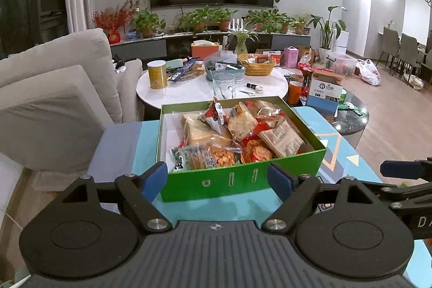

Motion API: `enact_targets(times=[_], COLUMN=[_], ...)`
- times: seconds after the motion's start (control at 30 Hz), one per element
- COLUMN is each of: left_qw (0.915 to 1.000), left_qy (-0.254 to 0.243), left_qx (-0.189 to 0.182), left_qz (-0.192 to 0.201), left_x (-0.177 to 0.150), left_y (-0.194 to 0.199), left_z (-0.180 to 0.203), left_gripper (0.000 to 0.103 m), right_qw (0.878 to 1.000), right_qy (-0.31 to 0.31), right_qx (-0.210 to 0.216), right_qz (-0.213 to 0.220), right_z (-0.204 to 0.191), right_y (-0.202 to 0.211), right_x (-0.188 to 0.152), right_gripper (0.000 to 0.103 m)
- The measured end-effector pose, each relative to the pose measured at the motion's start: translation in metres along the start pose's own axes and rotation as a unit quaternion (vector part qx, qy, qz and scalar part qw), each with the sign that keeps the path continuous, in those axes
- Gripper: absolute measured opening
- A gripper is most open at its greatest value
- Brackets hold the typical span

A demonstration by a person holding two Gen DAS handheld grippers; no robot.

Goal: Organize snacks

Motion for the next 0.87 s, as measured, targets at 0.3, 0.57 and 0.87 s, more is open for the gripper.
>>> enact_targets(times=[0.3,0.57,0.87], left_qw=[0.9999,0.9999,0.9998], left_qy=[0.002,0.005,0.006], left_qx=[0.01,0.013,0.018], left_qz=[-0.002,-0.003,-0.005], left_x=[-0.012,-0.015,-0.019], left_y=[0.013,0.019,0.023], left_z=[0.004,0.004,0.006], left_gripper=[0.079,0.079,0.079], right_qw=[1.0,1.0,1.0], right_qy=[-0.002,-0.002,-0.001], right_qx=[0.001,-0.002,-0.002], right_qz=[0.005,0.011,0.016], right_z=[0.003,0.003,0.002], right_y=[0.01,0.016,0.019], right_x=[-0.013,-0.017,-0.018], right_gripper=[0.07,0.07,0.07])
Point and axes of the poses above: each gripper's, at about its wrist camera, not at the fingertips, and y roughly against the way its jaws point, z to its right, x to its top, the point moved 7 cm from there along -y, roughly the way its jaws point, and after that the axes turned 9 degrees about -y, right-handed, at the moved point
